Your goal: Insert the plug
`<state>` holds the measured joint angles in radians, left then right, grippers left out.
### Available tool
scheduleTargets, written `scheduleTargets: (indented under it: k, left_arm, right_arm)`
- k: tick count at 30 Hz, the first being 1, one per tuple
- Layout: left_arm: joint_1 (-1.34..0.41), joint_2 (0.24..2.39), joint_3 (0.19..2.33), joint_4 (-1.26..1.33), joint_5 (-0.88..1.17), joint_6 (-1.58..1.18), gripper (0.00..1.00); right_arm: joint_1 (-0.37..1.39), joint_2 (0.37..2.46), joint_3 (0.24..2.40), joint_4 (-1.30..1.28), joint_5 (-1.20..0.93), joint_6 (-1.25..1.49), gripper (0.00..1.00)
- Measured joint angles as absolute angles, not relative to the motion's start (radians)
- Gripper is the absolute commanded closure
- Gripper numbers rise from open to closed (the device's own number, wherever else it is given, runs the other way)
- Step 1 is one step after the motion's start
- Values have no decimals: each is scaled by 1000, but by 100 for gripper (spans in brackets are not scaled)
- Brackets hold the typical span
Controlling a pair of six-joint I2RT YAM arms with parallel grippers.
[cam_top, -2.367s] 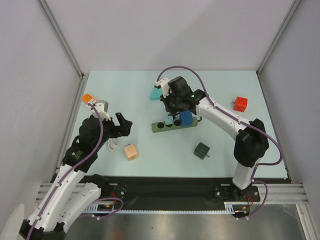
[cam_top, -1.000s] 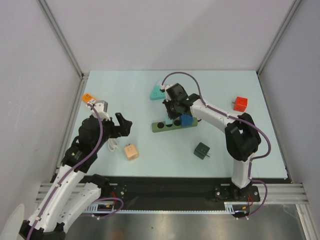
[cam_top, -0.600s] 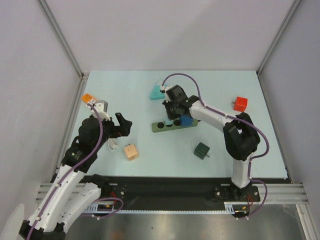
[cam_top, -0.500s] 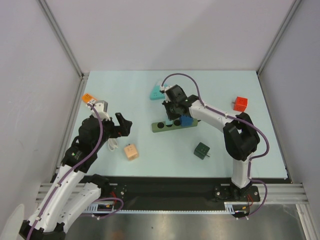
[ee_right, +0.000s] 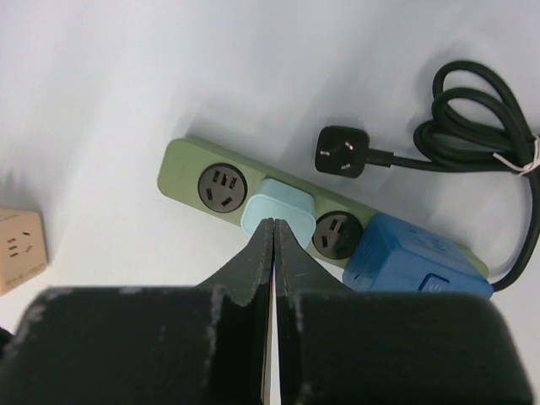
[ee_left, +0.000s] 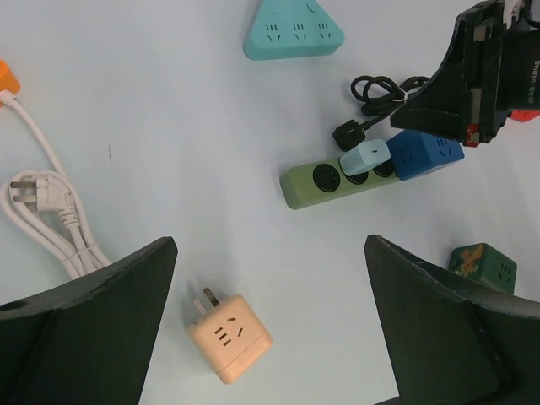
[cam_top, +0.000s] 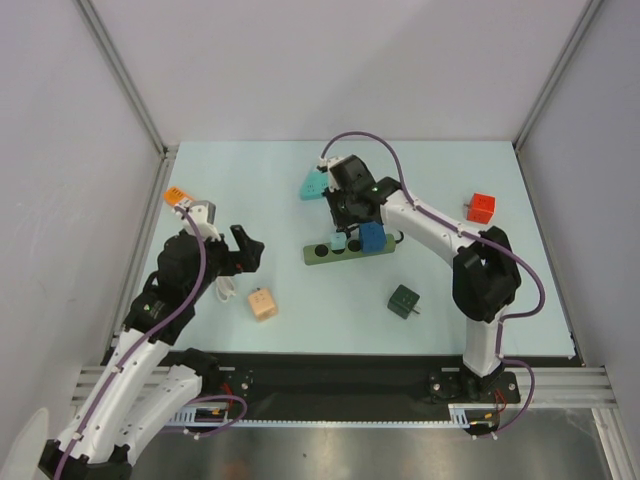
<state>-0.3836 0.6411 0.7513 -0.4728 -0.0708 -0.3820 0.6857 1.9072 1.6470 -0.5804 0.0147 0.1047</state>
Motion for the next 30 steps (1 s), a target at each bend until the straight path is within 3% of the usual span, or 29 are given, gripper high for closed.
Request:
scheduleTargets:
  k: [3,6,8,10,12,13,14,19,25,30]
  left_arm:
    - [-384,648,751,-473,-67,-382,0]
    - [-384,662,747,-472,-58,-384,0]
    - [-383,679,747,-474,-41,-394,0]
    - [-383,703,747,-483,-12,-410,0]
    - [-383,730,747,-498,13,-418,0]
    - [-383,748,750,-516,20,-419,0]
    - [-383,762,753,-534,23,-421,0]
    - [-382,817,774,-624,26,-442,2]
    - [-388,878,736,-667,36,-514,12]
    - [-414,948,709,-693,26,-583,16]
  right_arm:
    - [685,1907,1621,-593,16,105,100]
    - [685,1904,1617,-612,33,111,85]
    - [686,1886,1617,-630,60,113,81]
    - [690,1843,1617,-647,95,120,63]
    - [692,1772,1608,-652,123,133,36]
    - [693,1724,1596,-648,131,136,29]
    - [693,1684,1585,-646,135,136,1]
    - [694,1464,1511,-599,125,155,0]
    - [692,1394,1403,-520,62,211,0]
    - [628,1349,1239,-420,-128,261,0]
